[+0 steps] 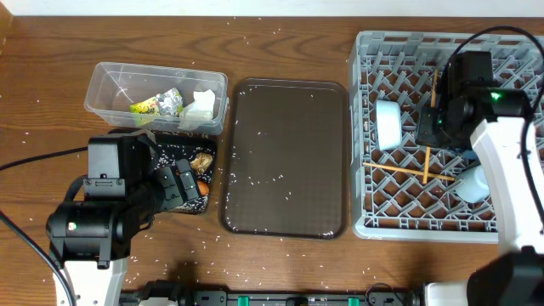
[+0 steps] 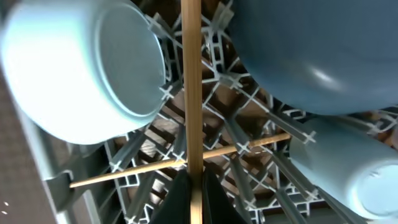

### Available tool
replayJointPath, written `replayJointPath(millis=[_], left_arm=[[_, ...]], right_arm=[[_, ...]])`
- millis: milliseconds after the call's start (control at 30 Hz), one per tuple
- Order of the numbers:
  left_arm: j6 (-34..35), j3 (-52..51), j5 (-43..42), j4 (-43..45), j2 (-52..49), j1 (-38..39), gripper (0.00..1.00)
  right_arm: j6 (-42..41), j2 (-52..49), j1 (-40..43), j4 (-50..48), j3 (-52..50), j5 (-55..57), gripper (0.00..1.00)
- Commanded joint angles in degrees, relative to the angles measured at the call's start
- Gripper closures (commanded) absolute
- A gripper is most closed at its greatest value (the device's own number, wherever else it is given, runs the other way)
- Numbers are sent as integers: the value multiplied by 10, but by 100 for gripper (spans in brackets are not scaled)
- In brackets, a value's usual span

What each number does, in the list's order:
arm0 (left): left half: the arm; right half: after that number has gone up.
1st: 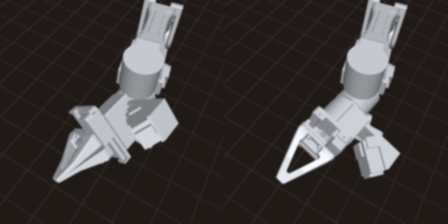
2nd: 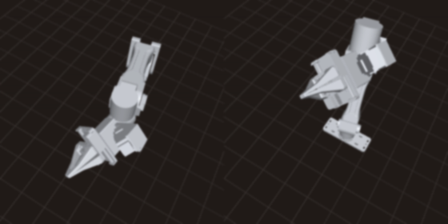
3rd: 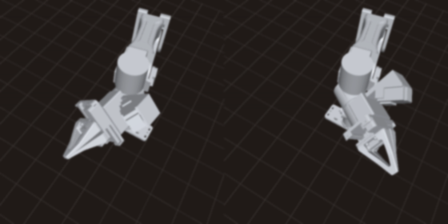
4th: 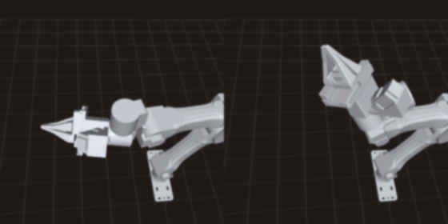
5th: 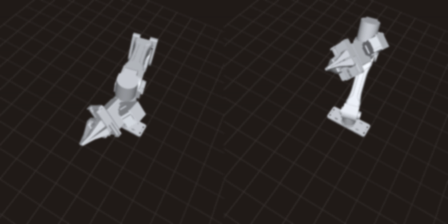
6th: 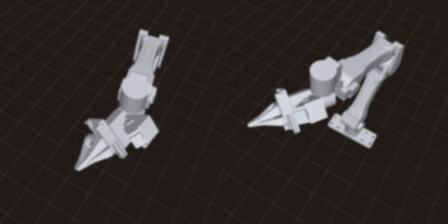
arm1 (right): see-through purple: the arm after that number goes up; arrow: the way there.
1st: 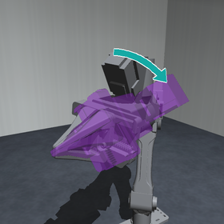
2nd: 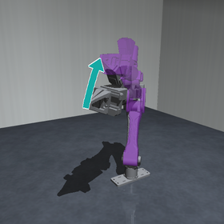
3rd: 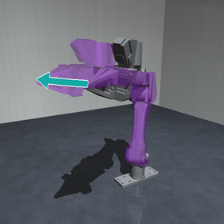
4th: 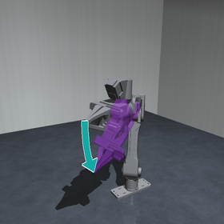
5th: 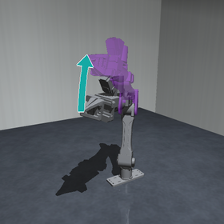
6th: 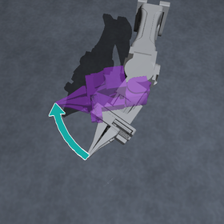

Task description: Sort waste into correct bins and load items into the dishwasher rack

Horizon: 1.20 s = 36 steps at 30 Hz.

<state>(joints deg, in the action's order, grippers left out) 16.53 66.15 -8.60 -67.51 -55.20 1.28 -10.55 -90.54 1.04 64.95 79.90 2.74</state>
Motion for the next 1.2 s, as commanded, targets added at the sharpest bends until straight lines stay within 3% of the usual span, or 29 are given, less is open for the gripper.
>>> replayJointPath(millis=[0,167,200,233,267,600,800,833,900,1167], left_arm=[[3,-1,3,-2,-1,-2,2],[3,-1,3,-2,-1,-2,2],[3,-1,3,-2,-1,-2,2],[3,-1,3,-2,-1,-2,2],[3,-1,3,-2,-1,-2,2],[3,-1,3,-2,-1,-2,2],[3,-1,3,-2,-1,-2,2],[3,-1,3,-2,-1,-2,2],[3,-1,3,-2,-1,-2,2],[3,-1,3,-2,-1,-2,2]], right_arm=[[23,-24,1,-5,-5,1,99],[27,-58,-1,-8,-5,50,96],[25,-61,-1,-9,-5,51,75],[17,-61,-1,-11,-5,47,63],[10,-61,-1,-13,-5,37,56],[11,68,-3,-19,-3,-50,44],[21,182,-21,-25,-3,-222,41],[20,196,-24,-26,-3,-243,36],[20,225,-33,-28,-3,-271,1],[3,289,-48,-10,-3,-278,1]])
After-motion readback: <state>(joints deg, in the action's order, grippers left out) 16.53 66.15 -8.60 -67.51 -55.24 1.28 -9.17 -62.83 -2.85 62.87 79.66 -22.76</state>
